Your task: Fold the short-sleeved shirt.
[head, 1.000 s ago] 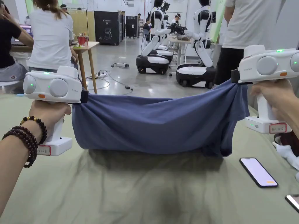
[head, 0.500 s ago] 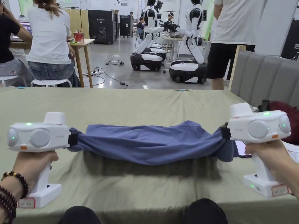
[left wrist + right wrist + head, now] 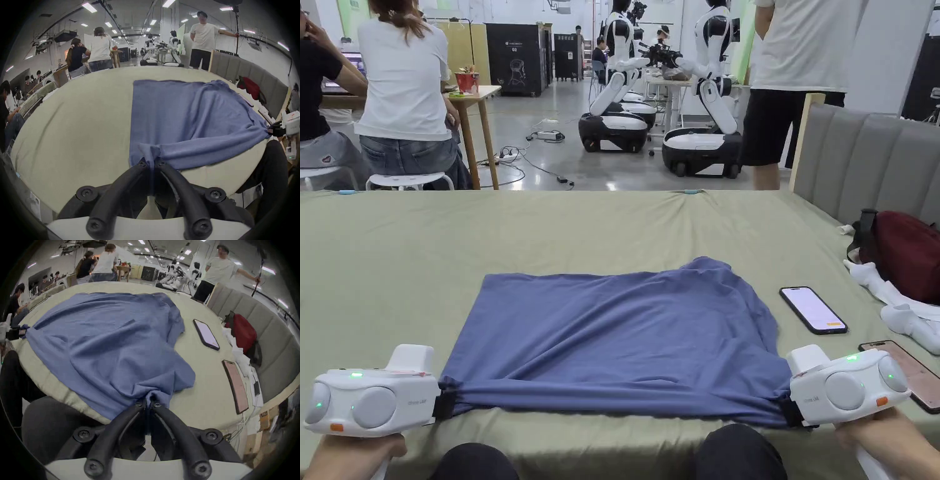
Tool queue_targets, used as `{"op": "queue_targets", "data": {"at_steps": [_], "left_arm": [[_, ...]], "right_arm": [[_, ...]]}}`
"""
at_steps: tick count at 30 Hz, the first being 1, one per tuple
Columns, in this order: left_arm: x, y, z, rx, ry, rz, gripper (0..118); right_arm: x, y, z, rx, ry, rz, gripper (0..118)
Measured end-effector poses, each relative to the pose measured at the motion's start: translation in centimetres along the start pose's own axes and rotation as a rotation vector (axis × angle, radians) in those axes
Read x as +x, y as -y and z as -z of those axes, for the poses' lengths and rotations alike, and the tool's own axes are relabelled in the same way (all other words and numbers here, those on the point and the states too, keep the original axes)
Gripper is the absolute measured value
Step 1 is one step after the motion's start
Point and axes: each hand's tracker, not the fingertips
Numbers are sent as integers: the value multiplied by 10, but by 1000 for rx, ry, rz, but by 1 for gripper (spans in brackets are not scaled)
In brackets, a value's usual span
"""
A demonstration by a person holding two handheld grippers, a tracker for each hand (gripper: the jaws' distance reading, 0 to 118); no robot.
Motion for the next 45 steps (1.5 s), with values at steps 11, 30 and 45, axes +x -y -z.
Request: {"op": "queue_targets", "data": {"at_steps": [11, 30, 45], "left_arm": [[10, -26, -30, 66, -15, -15, 109], [22, -26, -35, 30, -79, -23, 58], [21, -15, -6, -65, -60, -31, 5]], "right_arm": [[-1, -14, -75, 130, -37, 65, 96], [-43, -34, -72, 172, 75, 80, 0], [-37, -32, -65, 154, 56, 96, 0]]}}
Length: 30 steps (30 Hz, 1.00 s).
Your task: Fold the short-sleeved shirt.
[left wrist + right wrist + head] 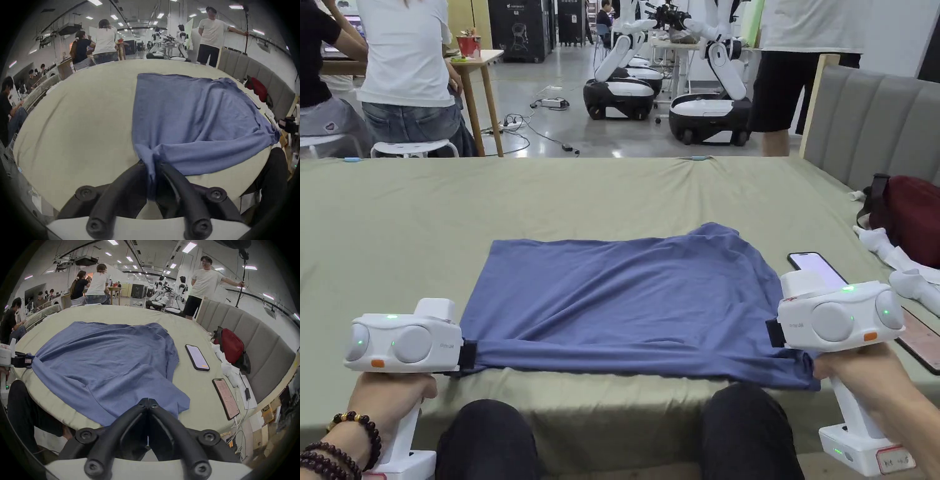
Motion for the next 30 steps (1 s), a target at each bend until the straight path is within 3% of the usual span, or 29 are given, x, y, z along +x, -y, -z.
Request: {"op": "queue_targets", "data": {"at_steps": [4, 5, 6, 8, 9, 15, 16, 18, 19, 20, 21, 23, 30], "left_arm": [[-1, -6, 1, 3, -1, 17, 5], [-1, -6, 0, 7, 0, 21, 5], [-1, -7, -1, 10, 0, 22, 5], [1, -11, -12, 17, 0, 24, 5], [1, -10, -13, 19, 0, 27, 5], [-2, -9, -6, 21, 0, 26, 5], [-1, -8, -5, 21, -2, 27, 5], [-1, -8, -4, 16, -3, 34, 5], [2, -7, -7, 15, -3, 38, 5], [2, -6, -8, 13, -1, 38, 5], [2, -6, -8, 13, -3, 39, 5], [0, -6, -5, 11, 1, 41, 5], [-12, -44, -13, 57, 32, 31, 5]], "right_arm": [[8, 1, 0, -18, -8, 34, 0], [10, 1, 0, -29, -16, 40, 7], [14, 2, 1, -38, -22, 41, 30], [20, 6, 6, -81, -25, 7, 99], [20, 11, 7, -76, -15, 3, 104], [30, 31, 22, -174, -3, -37, 87], [31, 35, 31, -189, -3, -43, 76], [32, 39, 42, -197, -10, -45, 29], [33, 41, 46, -202, -74, -28, 14], [34, 41, 47, -187, -136, 14, 9], [26, 39, 30, -176, -135, 46, 8], [20, 37, 24, -164, -74, -40, 7], [44, -6, 24, -38, -91, 30, 7]]}}
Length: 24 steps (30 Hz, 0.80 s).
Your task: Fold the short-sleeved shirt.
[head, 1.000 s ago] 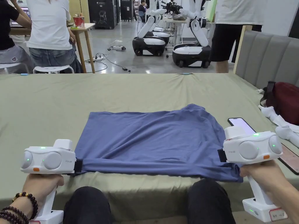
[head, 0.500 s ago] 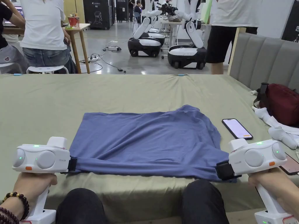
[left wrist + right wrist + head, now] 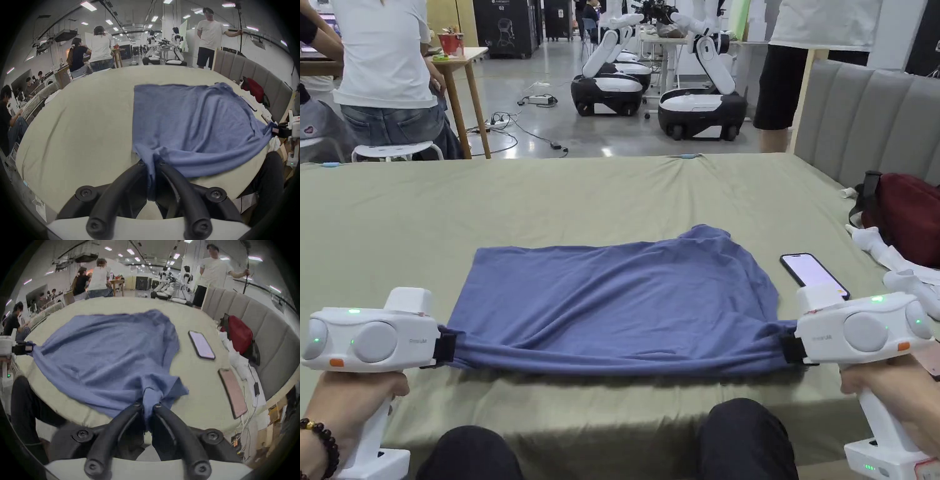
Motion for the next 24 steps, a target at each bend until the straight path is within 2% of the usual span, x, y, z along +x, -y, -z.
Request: {"op": "queue_targets", "data": {"at_steps": [5, 11, 16, 24], "left_arm": [[-2, -53, 15, 53, -8, 10, 5], [-4, -101, 73, 38, -39, 21, 5], [-3, -115, 133, -29, -56, 32, 5], [7, -108, 166, -115, -63, -21, 5]], "right_arm": [[8, -66, 18, 58, 29, -4, 7], [17, -125, 83, 53, 66, 4, 7], [17, -142, 137, -5, 81, 6, 7], [16, -134, 195, -84, 101, 9, 7]]}}
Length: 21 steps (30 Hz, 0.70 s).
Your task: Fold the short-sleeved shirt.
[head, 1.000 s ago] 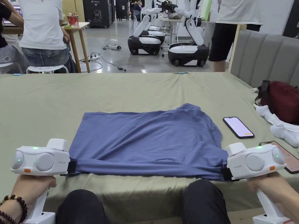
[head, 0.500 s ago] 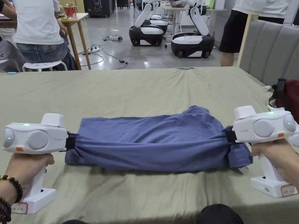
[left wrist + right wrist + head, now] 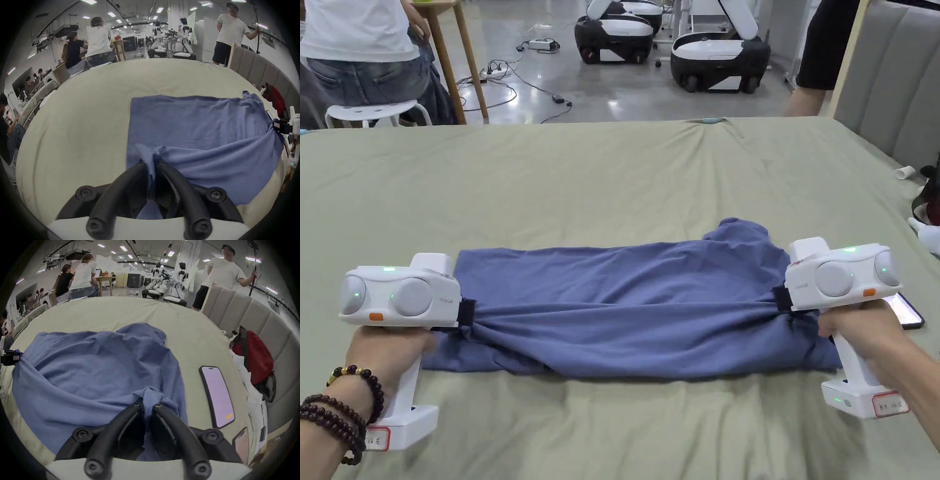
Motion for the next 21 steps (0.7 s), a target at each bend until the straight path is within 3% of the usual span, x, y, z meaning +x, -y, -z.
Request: {"op": "queue_targets", "data": {"at_steps": [4, 5, 7, 8, 9, 11, 12, 16, 18, 19, 21], "left_arm": [[4, 8, 4, -3, -4, 5, 5], [3, 8, 3, 3, -6, 6, 13], [4, 5, -2, 11, -21, 1, 41], [3, 4, -5, 17, -41, 2, 50], [1, 4, -11, 28, -50, 10, 50], [-4, 6, -27, 93, -8, 10, 111], [-8, 9, -38, 128, 17, -14, 118], [-17, 25, -64, 124, 12, -29, 114], [-16, 41, -83, 126, 5, -34, 108], [-17, 50, -89, 124, 5, -37, 94], [-18, 67, -97, 118, 12, -43, 32]], "right_arm": [[-4, 5, -1, -15, 2, 8, 7], [-3, 4, -1, -17, 1, 15, 8], [1, 0, -4, -17, -1, 27, 26], [0, 0, -10, -2, 1, 27, 34], [0, 0, -18, 20, 18, 27, 34], [0, 5, -41, 55, 9, 42, 101], [0, 8, -54, 73, -17, 62, 118], [-3, 23, -84, 96, -38, 71, 106], [-7, 37, -97, 101, -21, 34, 93], [-9, 44, -101, 102, -16, 27, 80], [-12, 58, -111, 104, -17, 23, 26]]}}
